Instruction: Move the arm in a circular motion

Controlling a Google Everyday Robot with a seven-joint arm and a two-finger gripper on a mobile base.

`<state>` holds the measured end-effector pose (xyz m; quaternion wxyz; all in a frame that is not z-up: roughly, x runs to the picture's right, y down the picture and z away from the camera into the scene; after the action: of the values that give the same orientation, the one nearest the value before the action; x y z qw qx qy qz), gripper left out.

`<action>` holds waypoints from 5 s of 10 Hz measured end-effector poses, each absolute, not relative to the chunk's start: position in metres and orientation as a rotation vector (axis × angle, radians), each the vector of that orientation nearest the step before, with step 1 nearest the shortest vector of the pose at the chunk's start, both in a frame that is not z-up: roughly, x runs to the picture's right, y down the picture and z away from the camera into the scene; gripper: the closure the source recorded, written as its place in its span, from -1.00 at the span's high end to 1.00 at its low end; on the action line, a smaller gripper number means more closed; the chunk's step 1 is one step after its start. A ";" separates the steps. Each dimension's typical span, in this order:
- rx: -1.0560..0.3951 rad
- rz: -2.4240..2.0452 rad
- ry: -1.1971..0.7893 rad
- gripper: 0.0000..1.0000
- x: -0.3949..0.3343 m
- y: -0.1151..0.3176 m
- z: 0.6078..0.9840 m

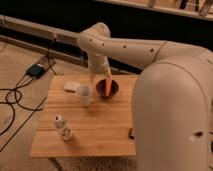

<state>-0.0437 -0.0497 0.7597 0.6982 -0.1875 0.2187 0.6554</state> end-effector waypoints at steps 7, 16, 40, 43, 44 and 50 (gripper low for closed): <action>-0.482 1.251 0.438 0.30 -0.137 -0.034 0.764; -0.647 1.263 0.440 0.30 -0.123 0.073 0.732; -0.562 1.412 0.594 0.30 -0.070 -0.054 0.784; -0.597 1.314 0.595 0.30 -0.127 -0.031 0.792; -0.603 1.297 0.596 0.30 -0.140 -0.022 0.790; -0.686 1.316 0.567 0.30 -0.149 0.058 0.757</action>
<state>-0.1487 0.0577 0.7575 0.7009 -0.3080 0.2545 0.5909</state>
